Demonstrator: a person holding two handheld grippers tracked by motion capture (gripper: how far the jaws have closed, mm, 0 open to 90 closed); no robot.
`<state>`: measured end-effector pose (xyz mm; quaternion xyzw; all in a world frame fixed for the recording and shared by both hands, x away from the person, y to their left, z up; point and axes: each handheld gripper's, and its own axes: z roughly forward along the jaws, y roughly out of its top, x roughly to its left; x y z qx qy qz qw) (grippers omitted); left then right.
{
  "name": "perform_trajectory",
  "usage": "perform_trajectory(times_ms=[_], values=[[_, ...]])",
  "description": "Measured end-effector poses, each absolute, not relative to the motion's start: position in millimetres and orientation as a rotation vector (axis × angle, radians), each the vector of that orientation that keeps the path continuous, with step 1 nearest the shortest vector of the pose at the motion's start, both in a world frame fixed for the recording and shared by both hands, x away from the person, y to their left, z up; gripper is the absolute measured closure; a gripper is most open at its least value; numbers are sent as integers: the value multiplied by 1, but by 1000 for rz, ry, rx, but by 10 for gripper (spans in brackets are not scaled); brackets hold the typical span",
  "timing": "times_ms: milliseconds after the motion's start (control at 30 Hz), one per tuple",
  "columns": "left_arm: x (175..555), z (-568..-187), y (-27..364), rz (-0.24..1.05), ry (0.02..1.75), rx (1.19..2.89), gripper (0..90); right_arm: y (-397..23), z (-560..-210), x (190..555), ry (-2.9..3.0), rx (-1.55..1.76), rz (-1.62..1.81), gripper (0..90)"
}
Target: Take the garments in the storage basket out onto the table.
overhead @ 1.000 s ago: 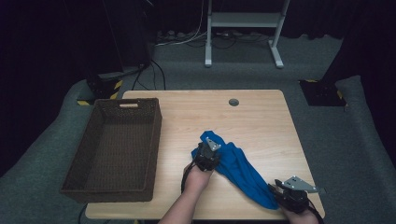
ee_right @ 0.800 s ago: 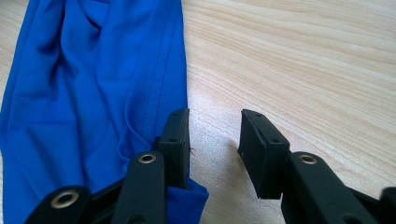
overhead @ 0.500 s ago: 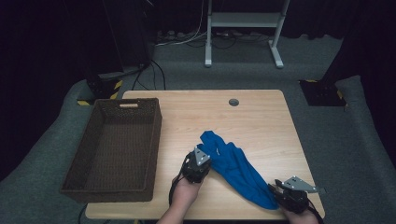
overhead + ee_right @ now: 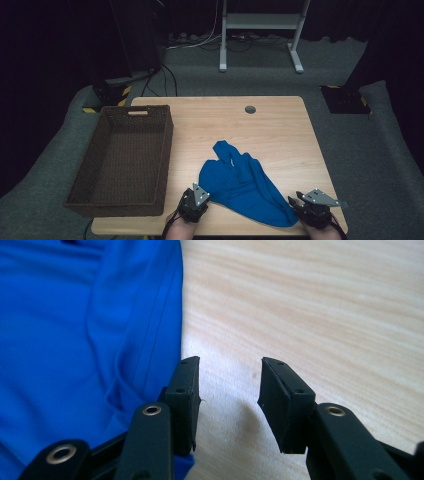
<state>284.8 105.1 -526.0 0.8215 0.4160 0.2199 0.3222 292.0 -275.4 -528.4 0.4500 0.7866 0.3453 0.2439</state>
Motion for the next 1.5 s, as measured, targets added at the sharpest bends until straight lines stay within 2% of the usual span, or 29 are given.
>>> perform_trajectory(times_ms=[333, 500, 633, 767, 1000, 1067, 1200, 1333, 1500], values=[[285, -533, 110, 589, 1084, 2150, 751, -248, -512, 304, 2199, 1159, 905, 586], [286, -539, 112, 574, 1073, 2082, 590, -225, -503, 319, 2219, 1117, 897, 580], [285, -540, 109, 594, 1032, 2090, 591, -206, -501, 337, 2245, 1112, 874, 613], [285, -540, 109, 583, 1017, 2096, 635, -189, -503, 357, 2261, 1110, 821, 640], [286, -540, 110, 565, 1020, 2092, 659, -180, -513, 382, 2298, 1145, 734, 712], [286, -540, 111, 564, 1021, 2090, 662, -181, -518, 387, 2309, 1174, 713, 739], [286, -540, 111, 564, 1023, 2088, 662, -184, -520, 387, 2310, 1186, 712, 857], [287, -540, 111, 557, 1030, 2084, 663, -194, -519, 385, 2291, 1180, 688, 871], [287, -540, 112, 551, 1036, 2080, 673, -229, -516, 379, 2232, 1238, 676, 872]])
